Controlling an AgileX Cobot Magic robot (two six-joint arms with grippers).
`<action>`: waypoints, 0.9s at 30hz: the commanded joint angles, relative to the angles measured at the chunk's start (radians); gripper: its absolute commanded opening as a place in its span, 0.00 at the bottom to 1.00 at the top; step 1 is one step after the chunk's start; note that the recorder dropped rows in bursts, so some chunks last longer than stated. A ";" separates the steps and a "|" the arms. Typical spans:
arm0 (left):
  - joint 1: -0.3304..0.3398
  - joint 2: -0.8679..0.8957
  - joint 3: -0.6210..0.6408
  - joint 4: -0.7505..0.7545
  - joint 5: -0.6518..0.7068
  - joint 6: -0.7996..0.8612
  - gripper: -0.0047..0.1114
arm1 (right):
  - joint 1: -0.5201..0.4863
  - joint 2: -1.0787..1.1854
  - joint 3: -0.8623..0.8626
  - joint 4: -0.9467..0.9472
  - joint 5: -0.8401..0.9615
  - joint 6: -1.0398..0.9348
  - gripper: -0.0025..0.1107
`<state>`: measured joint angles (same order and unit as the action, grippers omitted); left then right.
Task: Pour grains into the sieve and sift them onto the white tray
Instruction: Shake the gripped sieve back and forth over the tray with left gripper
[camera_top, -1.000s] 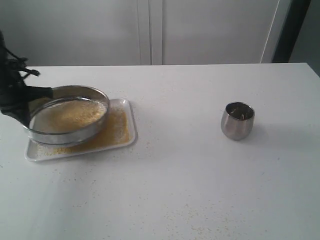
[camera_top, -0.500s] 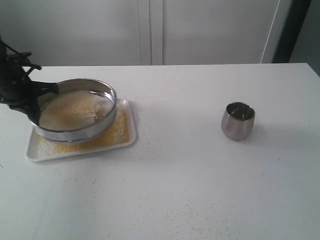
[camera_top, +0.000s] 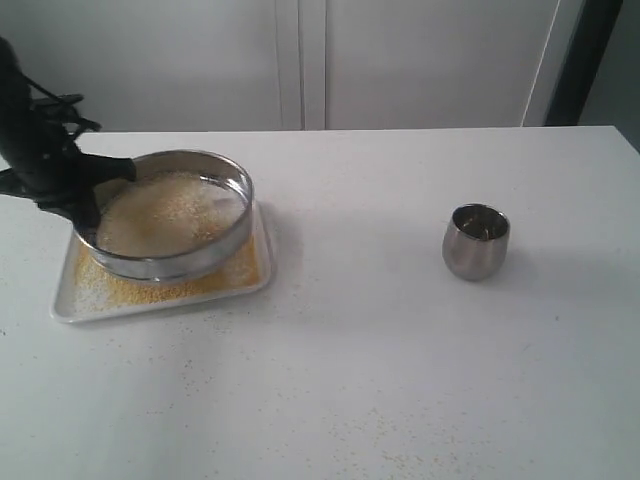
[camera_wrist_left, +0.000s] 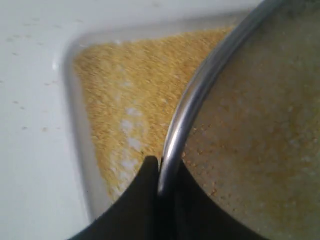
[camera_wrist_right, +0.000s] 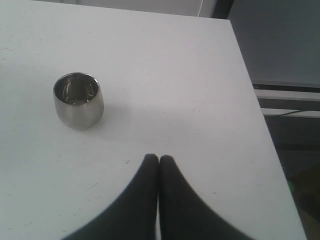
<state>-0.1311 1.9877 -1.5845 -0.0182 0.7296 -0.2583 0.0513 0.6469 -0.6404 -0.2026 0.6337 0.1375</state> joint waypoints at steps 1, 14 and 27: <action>0.066 -0.046 -0.021 0.210 0.088 -0.250 0.04 | -0.005 -0.006 0.005 0.000 -0.006 -0.002 0.02; 0.083 -0.027 0.019 -0.180 -0.008 0.048 0.04 | -0.005 -0.007 0.003 0.000 -0.005 -0.002 0.02; 0.014 -0.037 0.070 -0.161 -0.022 0.083 0.04 | -0.005 -0.007 0.003 0.000 -0.006 -0.002 0.02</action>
<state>-0.0555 1.9440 -1.5459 -0.0286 0.7086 -0.2870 0.0513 0.6415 -0.6404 -0.2035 0.6354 0.1375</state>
